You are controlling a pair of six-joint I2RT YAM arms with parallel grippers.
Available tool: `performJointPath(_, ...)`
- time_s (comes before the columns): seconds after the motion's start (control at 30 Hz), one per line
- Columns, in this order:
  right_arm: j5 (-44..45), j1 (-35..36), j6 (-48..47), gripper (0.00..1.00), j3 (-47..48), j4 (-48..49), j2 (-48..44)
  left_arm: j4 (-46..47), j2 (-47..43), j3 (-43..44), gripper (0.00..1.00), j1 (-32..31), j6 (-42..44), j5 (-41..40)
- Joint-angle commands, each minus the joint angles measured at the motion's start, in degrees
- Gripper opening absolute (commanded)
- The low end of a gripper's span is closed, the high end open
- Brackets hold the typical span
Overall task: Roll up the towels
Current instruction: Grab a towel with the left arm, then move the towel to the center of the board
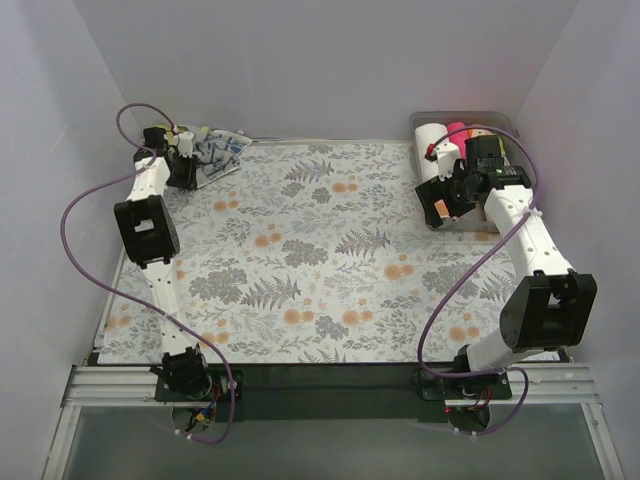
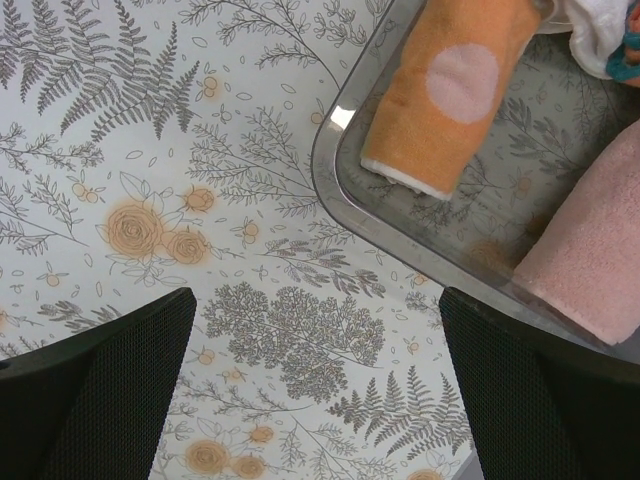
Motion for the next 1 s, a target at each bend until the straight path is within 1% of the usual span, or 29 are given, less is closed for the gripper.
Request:
performJointPath(0.0, -1.2, 0.4, 0.7, 0.98, 3.7, 1.5, 0.9, -3.1, 0.3, 3.7, 0.31, -0.3, 0.3, 1.5)
performJointPath(0.03, -1.4, 0.5, 0.8, 0.98, 4.2, 1.5, 1.1, -4.2, 0.1, 5.2, 0.14, -0.3, 0.4, 2.0)
performJointPath(0.07, -1.6, 0.5, 1.0, 0.98, 4.6, 1.5, 1.3, -5.0, -0.2, 6.2, 0.03, -0.3, 0.4, 3.7)
performJointPath(0.1, -1.8, 0.5, 1.1, 0.98, 4.8, 1.5, 1.3, -5.8, -0.7, 7.4, 0.00, -0.3, 0.3, 4.6)
performJointPath(0.13, -2.3, 0.7, 1.2, 0.98, 5.3, 1.6, 1.3, -6.8, -1.4, 9.9, 0.00, -0.3, 0.1, 6.1)
performJointPath(0.17, -2.6, 0.7, 1.2, 0.98, 5.4, 1.6, 1.3, -6.8, -2.5, 10.8, 0.00, -0.2, -0.4, 9.9)
performJointPath(0.2, -2.9, 0.8, 1.3, 0.98, 5.6, 1.5, 1.3, -6.5, -5.5, 11.3, 0.00, -0.3, -0.8, 12.6)
performJointPath(0.27, -3.6, 1.2, 1.5, 0.98, 5.7, 1.6, 1.4, -2.6, -10.0, 11.3, 0.00, -0.3, -3.2, 16.9)
performJointPath(0.3, -3.8, 1.2, 1.6, 0.98, 5.8, 1.7, 1.5, -0.7, -14.8, 11.2, 0.00, -0.3, -4.1, 20.9)
performJointPath(0.33, -4.1, 1.2, 1.6, 0.98, 6.1, 1.7, 1.6, 3.8, -17.0, 11.0, 0.00, -0.3, -5.2, 22.7)
performJointPath(0.4, -4.4, 1.3, 1.8, 0.98, 6.8, 1.7, 2.0, 9.2, -21.5, 9.8, 0.00, -0.3, -8.6, 26.9)
performJointPath(0.43, -4.9, 1.5, 1.8, 0.98, 7.0, 1.8, 2.1, 14.5, -24.9, 9.5, 0.00, -0.3, -9.8, 27.9)
performJointPath(0.5, -5.3, 1.5, 1.9, 0.98, 8.0, 1.9, 2.6, 18.7, -27.6, 9.6, 0.00, -0.3, -13.1, 30.7)
performJointPath(0.53, -5.8, 1.6, 2.2, 0.98, 8.4, 2.0, 2.8, 22.4, -29.6, 9.7, 0.00, -0.3, -14.2, 31.9)
performJointPath(0.6, -6.5, 1.7, 2.4, 0.98, 9.3, 2.0, 3.1, 25.3, -31.1, 9.8, 0.00, -0.3, -18.3, 34.6)
performJointPath(0.67, -7.0, 1.9, 2.8, 0.98, 9.9, 2.3, 3.4, 29.5, -33.4, 9.0, 0.00, -0.3, -21.6, 40.3)
performJointPath(0.7, -7.3, 2.1, 2.8, 0.98, 10.0, 2.4, 3.4, 30.6, -34.5, 7.2, 0.00, -0.5, -23.0, 42.3)
performJointPath(0.73, -7.8, 2.2, 2.7, 0.98, 10.1, 2.6, 3.4, 32.9, -35.5, 5.6, 0.00, -0.6, -25.6, 46.4)
performJointPath(0.8, -8.3, 2.3, 2.6, 0.98, 9.9, 2.6, 3.3, 34.3, -39.0, 2.2, 0.00, -1.4, -27.4, 49.7)
performJointPath(0.87, -8.9, 2.7, 2.6, 0.98, 9.7, 2.7, 3.3, 34.7, -41.6, -4.2, 0.00, -2.2, -28.0, 54.9)
performJointPath(0.93, -9.1, 3.3, 2.6, 0.98, 9.5, 2.6, 3.5, 34.7, -46.3, -10.9, 0.00, -3.6, -27.7, 57.5)
performJointPath(0.97, -9.1, 3.4, 2.6, 0.98, 9.5, 2.6, 3.8, 34.7, -47.9, -18.5, 0.00, -4.0, -26.0, 60.1)
